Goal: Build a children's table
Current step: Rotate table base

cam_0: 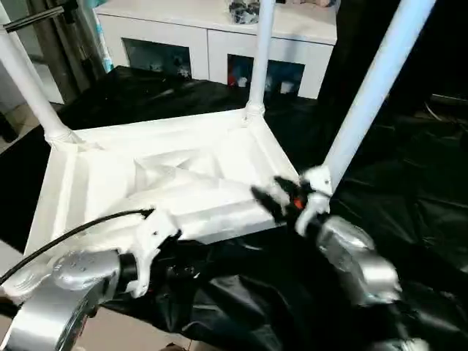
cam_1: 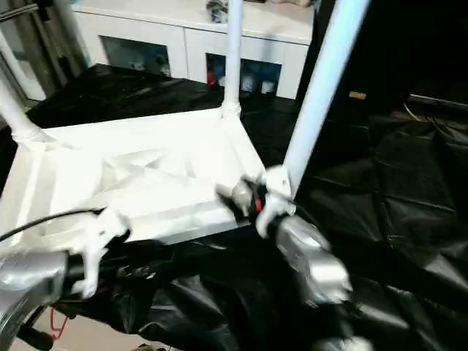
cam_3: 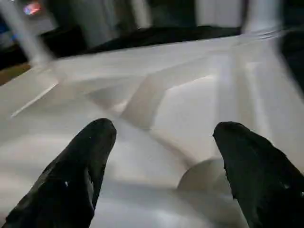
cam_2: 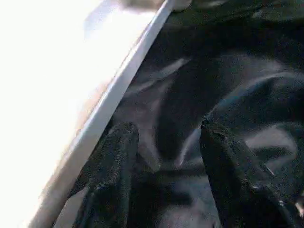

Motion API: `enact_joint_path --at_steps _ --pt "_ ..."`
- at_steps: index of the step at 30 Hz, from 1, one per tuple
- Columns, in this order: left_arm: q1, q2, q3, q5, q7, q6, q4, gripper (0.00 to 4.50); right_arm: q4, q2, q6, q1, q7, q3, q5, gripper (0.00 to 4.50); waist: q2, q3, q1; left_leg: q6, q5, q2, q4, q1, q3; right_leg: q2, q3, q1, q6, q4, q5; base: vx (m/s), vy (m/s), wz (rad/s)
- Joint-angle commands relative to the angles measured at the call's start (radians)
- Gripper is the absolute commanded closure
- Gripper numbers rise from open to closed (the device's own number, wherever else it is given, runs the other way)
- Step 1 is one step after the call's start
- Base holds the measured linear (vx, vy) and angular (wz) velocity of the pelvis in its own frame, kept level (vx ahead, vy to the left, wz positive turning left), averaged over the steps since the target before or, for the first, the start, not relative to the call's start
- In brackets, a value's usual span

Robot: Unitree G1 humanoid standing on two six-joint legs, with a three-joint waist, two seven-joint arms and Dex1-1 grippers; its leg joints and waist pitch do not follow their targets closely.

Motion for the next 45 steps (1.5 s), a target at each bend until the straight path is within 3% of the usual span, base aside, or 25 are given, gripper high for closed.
enact_joint_path --at_steps 1,4,6,7,9,10,13,16,19,20,23,24,25,26,28,29,30,32,33,40,45 --pt "0.02 0.008 0.015 0.028 0.038 -0.01 -0.013 1.79 0.046 0.002 -0.021 -0.026 -0.101 -0.083 0.015 0.7 0.006 -0.049 -0.006 -0.03 -0.307 0.012 -0.073 0.028 -0.002 -0.016 0.026 0.019 -0.139 -0.069 -0.289 0.0 0.0 0.0" --pt "0.03 0.0 0.027 0.026 0.079 -0.022 -0.014 1.5 0.11 -0.001 -0.057 -0.066 -0.168 -0.126 0.011 0.7 0.008 -0.049 -0.003 -0.048 -0.338 0.012 -0.072 0.037 -0.001 -0.01 0.026 0.011 -0.124 -0.069 -0.284 0.0 0.0 0.0" --pt "0.029 -0.005 0.031 0.021 0.096 -0.025 -0.018 1.37 0.151 -0.009 -0.08 -0.093 -0.205 -0.154 0.012 0.7 0.003 -0.052 -0.004 -0.052 -0.331 0.008 -0.073 0.028 -0.004 -0.011 0.026 0.02 -0.114 -0.065 -0.274 0.0 0.0 0.0" --pt "0.025 -0.005 0.032 0.02 0.105 -0.035 -0.016 1.3 0.194 -0.029 -0.102 -0.121 -0.234 -0.184 0.015 0.7 0.01 -0.053 -0.003 -0.053 -0.331 0.007 -0.072 0.028 -0.005 -0.012 0.026 0.019 -0.113 -0.063 -0.272 0.0 0.0 0.0" --pt "0.024 -0.006 0.033 0.019 0.108 -0.042 -0.015 1.2 0.212 -0.036 -0.114 -0.133 -0.247 -0.196 0.013 0.7 0.004 -0.053 -0.005 -0.049 -0.331 0.006 -0.069 0.027 -0.004 -0.011 0.026 0.02 -0.111 -0.065 -0.272 0.0 0.0 0.0" --pt "0.022 -0.006 0.034 0.018 0.108 -0.048 -0.013 1.1 0.224 -0.043 -0.122 -0.142 -0.258 -0.205 0.012 0.7 0.008 -0.054 -0.004 -0.047 -0.333 0.005 -0.068 0.028 -0.003 -0.01 0.027 0.019 -0.11 -0.066 -0.27 0.0 0.0 0.0" --pt "0.014 -0.003 0.036 0.02 0.109 -0.071 -0.005 0.88 0.291 -0.081 -0.154 -0.179 -0.301 -0.247 0.012 0.7 0.007 -0.057 -0.001 -0.043 -0.308 0.005 -0.064 0.028 -0.001 -0.009 0.026 0.02 -0.12 -0.062 -0.237 0.0 0.0 0.0" --pt "0.006 0.003 0.038 0.015 0.122 -0.089 0.007 0.66 0.378 -0.134 -0.201 -0.218 -0.325 -0.283 0.005 0.7 0.012 -0.06 0.002 -0.039 -0.271 0.004 -0.059 0.027 0.0 -0.007 0.025 0.023 -0.133 -0.054 -0.177 0.0 0.0 0.0" --pt "0.005 -0.001 0.048 0.014 0.133 -0.129 0.022 0.48 0.45 -0.189 -0.236 -0.248 -0.338 -0.305 0.001 0.7 0.009 -0.059 0.002 -0.038 -0.284 0.003 -0.056 0.022 0.0 -0.006 0.024 0.025 -0.134 -0.052 -0.191 0.0 0.0 0.0" --pt "0.006 -0.004 0.052 0.013 0.136 -0.14 0.025 0.34 0.466 -0.202 -0.244 -0.254 -0.34 -0.309 -0.001 0.7 0.003 -0.059 0.0 -0.035 -0.282 0.003 -0.056 0.017 -0.002 -0.008 0.022 0.028 -0.14 -0.051 -0.195 0.0 0.0 0.0" --pt "0.022 -0.01 0.073 0.021 0.155 -0.176 0.037 0.13 0.509 -0.235 -0.264 -0.271 -0.346 -0.324 0.0 0.7 0.002 -0.06 -0.003 -0.026 -0.285 0.002 -0.051 0.017 0.0 -0.008 0.024 0.028 -0.141 -0.051 -0.193 0.0 0.0 0.0" --pt "0.034 -0.004 0.081 0.022 0.154 -0.191 0.045 0.05 0.522 -0.244 -0.27 -0.276 -0.345 -0.329 0.002 0.7 -0.007 -0.059 -0.004 -0.017 -0.286 0.002 -0.049 0.017 0.003 -0.005 0.024 0.027 -0.14 -0.054 -0.2 0.0 0.0 0.0" --pt "0.036 -0.003 0.082 0.022 0.154 -0.193 0.045 0.05 0.523 -0.244 -0.27 -0.276 -0.345 -0.329 0.002 0.7 -0.005 -0.06 -0.001 -0.013 -0.284 0.001 -0.047 0.018 0.003 -0.007 0.024 0.027 -0.141 -0.053 -0.206 0.0 0.0 0.0" --pt "0.098 0.028 0.115 0.011 0.123 -0.233 0.057 0.05 0.547 -0.265 -0.289 -0.277 -0.335 -0.324 -0.011 0.7 -0.01 -0.057 -0.001 -0.009 -0.287 0.002 -0.048 0.016 0.004 -0.006 0.025 0.024 -0.134 -0.055 -0.226 0.0 0.0 0.0" --pt "0.112 0.036 0.122 0.007 0.114 -0.24 0.057 0.05 0.553 -0.268 -0.293 -0.277 -0.332 -0.321 -0.014 0.7 -0.009 -0.057 -0.004 -0.008 -0.297 0.001 -0.05 0.008 0.0 -0.01 0.024 0.028 -0.12 -0.057 -0.274 0.0 0.0 0.0" --pt "0.143 0.05 0.142 -0.009 0.096 -0.248 0.055 0.05 0.569 -0.273 -0.303 -0.277 -0.324 -0.315 -0.017 0.7 -0.007 -0.057 -0.004 -0.008 -0.318 0.002 -0.046 0.018 0.003 -0.006 0.026 0.017 -0.117 -0.059 -0.29 0.0 0.0 0.0" --pt "0.156 0.055 0.154 -0.02 0.084 -0.254 0.055 0.05 0.57 -0.274 -0.307 -0.273 -0.31 -0.307 -0.02 0.7 -0.006 -0.055 -0.005 -0.008 -0.327 0.001 -0.05 0.012 0.001 -0.005 0.025 0.02 -0.114 -0.058 -0.304 0.0 0.0 0.0" --pt "0.185 0.066 0.187 -0.056 0.048 -0.274 0.056 0.05 0.558 -0.27 -0.325 -0.252 -0.269 -0.273 -0.034 0.7 -0.001 -0.054 -0.006 -0.01 -0.356 0.001 -0.051 0.013 -0.001 -0.005 0.026 0.016 -0.117 -0.061 -0.318 0.0 0.0 0.0" --pt "0.191 0.068 0.198 -0.07 0.033 -0.283 0.057 0.05 0.55 -0.267 -0.328 -0.244 -0.258 -0.264 -0.038 0.7 -0.004 -0.052 -0.008 -0.011 -0.37 0.002 -0.052 0.012 -0.001 -0.005 0.026 0.015 -0.119 -0.064 -0.327 0.0 0.0 0.0" --pt "0.198 0.089 0.248 -0.165 -0.027 -0.299 0.056 0.05 0.432 -0.218 -0.343 -0.155 -0.137 -0.197 -0.032 0.7 0.003 -0.051 -0.008 -0.013 -0.419 0.005 -0.058 0.017 -0.004 -0.004 0.029 0.012 -0.13 -0.065 -0.334 0.0 0.0 0.0" --pt "0.127 0.04 0.317 -0.174 0.054 -0.338 0.111 0.05 0.276 -0.206 -0.306 -0.051 -0.09 -0.146 -0.035 0.7 0.004 -0.05 -0.003 -0.017 -0.408 0.006 -0.06 0.022 -0.004 -0.003 0.033 0.012 -0.13 -0.065 -0.309 0.0 0.0 0.0"
